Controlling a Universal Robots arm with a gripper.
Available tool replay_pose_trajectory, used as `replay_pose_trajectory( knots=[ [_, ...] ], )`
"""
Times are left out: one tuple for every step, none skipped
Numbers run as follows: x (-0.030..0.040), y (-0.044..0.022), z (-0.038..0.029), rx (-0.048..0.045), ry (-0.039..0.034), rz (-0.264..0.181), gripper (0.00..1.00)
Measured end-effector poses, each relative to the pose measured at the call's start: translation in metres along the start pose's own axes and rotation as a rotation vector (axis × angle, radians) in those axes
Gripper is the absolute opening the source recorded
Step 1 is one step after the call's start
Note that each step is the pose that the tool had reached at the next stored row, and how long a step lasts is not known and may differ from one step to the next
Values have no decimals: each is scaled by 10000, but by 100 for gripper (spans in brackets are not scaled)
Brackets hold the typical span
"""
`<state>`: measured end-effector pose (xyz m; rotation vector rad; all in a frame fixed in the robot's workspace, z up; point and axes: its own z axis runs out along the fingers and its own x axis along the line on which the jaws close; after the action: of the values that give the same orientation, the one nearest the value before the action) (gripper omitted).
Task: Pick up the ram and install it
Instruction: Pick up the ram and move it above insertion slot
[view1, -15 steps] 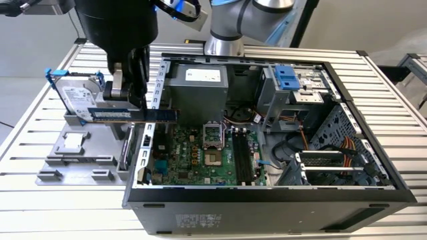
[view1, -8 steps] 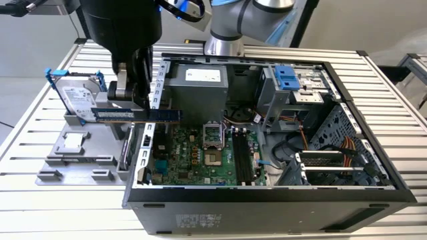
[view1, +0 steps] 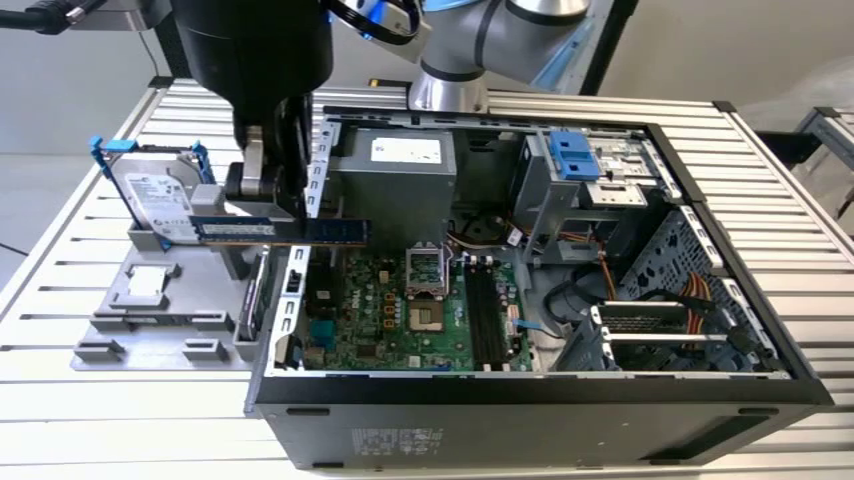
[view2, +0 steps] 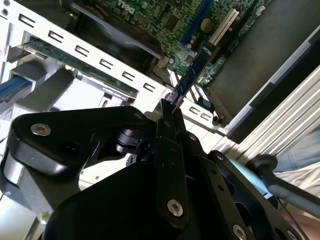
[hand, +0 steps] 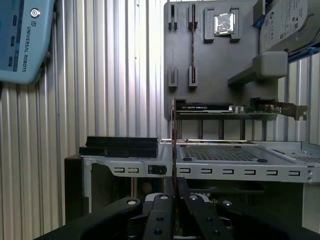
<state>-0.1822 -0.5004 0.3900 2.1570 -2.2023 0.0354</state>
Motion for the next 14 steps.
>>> replay_pose_trajectory(
  knots=[
    [0, -6, 0, 0, 0, -1, 0],
    [0, -12, 0, 0, 0, 0, 0],
    [0, -18, 0, 0, 0, -1, 0],
    [0, -24, 0, 1, 0, 0, 0],
    [0, -29, -1, 0, 0, 0, 0],
    [-1, -35, -1, 0, 0, 0, 0],
    [-1, -40, -1, 0, 0, 0, 0],
    [-1, -47, -1, 0, 0, -1, 0],
    [-1, -52, -1, 0, 0, 0, 0],
    [-1, -58, -1, 0, 0, -1, 0],
    [-1, -64, -2, 0, 0, 0, 0],
    [-1, -70, -2, 0, 0, -1, 0],
    [-1, -76, -2, 0, 0, 0, 0],
    [-2, -81, -2, 0, 0, 0, 0]
  ],
)
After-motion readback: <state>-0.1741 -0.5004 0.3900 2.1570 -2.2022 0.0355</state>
